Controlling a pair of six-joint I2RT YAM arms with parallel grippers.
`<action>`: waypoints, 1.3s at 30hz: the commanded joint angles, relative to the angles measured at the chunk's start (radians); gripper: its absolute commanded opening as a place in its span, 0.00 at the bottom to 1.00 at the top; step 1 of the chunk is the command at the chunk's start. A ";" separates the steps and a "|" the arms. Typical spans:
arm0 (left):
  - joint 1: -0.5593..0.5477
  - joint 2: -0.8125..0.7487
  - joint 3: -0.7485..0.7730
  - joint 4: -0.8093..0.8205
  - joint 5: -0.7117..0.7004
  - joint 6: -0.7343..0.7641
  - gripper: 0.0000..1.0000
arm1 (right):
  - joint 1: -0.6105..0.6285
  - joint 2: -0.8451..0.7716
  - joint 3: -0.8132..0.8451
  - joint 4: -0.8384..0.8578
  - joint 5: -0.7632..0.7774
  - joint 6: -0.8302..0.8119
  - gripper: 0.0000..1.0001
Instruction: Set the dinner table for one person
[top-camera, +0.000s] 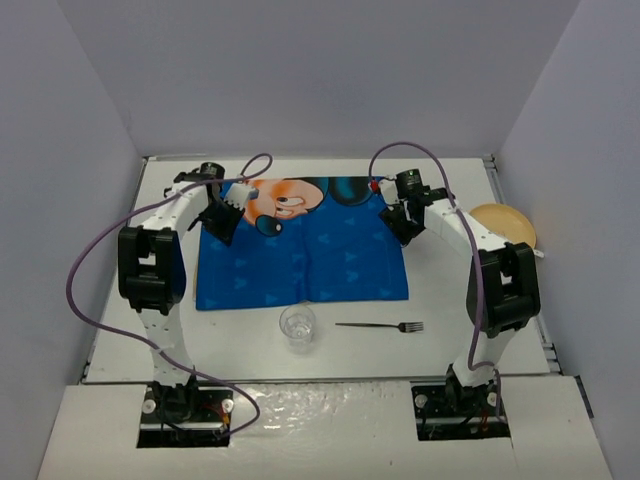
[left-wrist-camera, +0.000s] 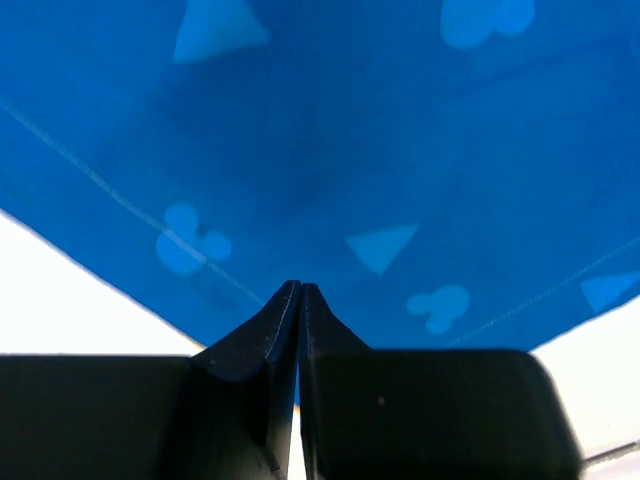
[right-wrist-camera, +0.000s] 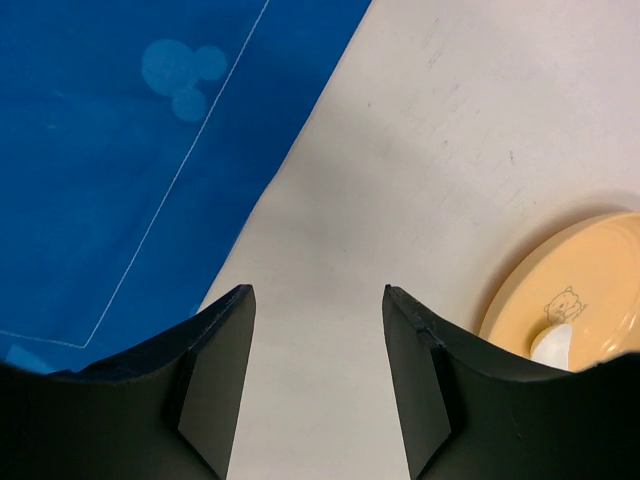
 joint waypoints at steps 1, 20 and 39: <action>0.006 0.037 0.049 -0.035 -0.004 0.024 0.00 | -0.069 0.031 0.056 0.011 0.125 0.037 0.52; 0.087 0.208 0.086 -0.050 -0.128 0.084 0.00 | -0.468 0.092 0.103 0.010 0.226 -0.049 0.53; 0.079 0.033 0.117 0.029 -0.063 0.039 0.17 | -0.589 0.280 0.202 -0.084 0.090 -0.118 0.54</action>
